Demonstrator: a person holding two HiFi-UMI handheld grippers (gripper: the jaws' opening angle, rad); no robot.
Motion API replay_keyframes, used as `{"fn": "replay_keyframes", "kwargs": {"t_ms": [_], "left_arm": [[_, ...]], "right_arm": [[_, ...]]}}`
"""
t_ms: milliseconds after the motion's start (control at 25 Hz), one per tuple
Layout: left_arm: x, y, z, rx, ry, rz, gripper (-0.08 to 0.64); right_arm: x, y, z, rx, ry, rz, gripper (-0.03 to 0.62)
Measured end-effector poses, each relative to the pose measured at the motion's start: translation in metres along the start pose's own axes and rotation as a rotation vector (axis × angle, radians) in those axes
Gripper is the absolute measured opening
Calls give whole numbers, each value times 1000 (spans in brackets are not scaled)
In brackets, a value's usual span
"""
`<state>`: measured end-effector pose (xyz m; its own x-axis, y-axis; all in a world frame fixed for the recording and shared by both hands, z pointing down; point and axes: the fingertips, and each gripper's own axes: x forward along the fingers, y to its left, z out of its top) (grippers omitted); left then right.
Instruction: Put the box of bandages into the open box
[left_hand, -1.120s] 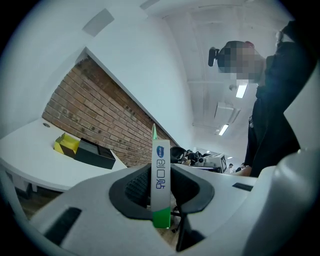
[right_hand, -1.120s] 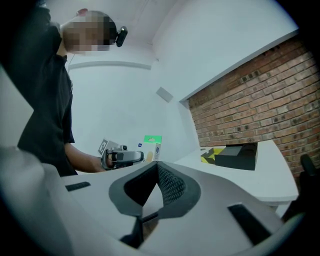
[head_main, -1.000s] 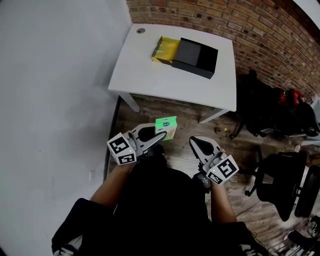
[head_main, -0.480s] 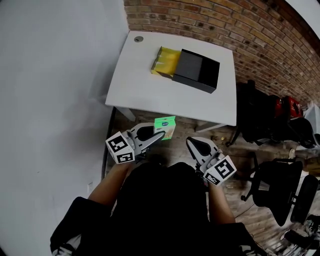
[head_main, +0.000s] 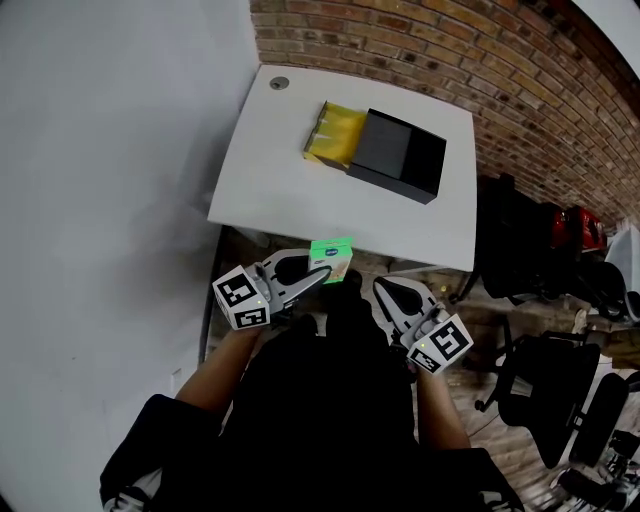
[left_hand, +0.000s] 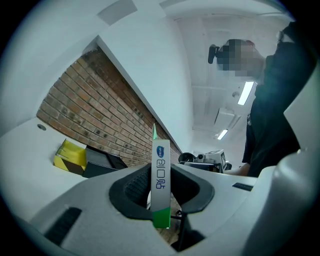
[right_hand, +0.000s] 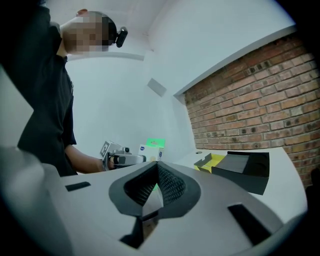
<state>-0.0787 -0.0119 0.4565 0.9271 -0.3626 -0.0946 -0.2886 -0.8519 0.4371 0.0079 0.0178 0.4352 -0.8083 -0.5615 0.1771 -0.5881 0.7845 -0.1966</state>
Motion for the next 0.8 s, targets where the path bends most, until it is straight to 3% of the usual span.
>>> {"fn": "replay_keyframes", "kwargs": {"t_ms": [480, 800], "left_arm": [[26, 65, 16, -14, 23, 105, 97], [65, 96, 42, 2, 7, 162, 97]], "right_arm": [[55, -71, 16, 11, 6, 120, 6], [63, -128, 38, 18, -5, 165, 6]]}}
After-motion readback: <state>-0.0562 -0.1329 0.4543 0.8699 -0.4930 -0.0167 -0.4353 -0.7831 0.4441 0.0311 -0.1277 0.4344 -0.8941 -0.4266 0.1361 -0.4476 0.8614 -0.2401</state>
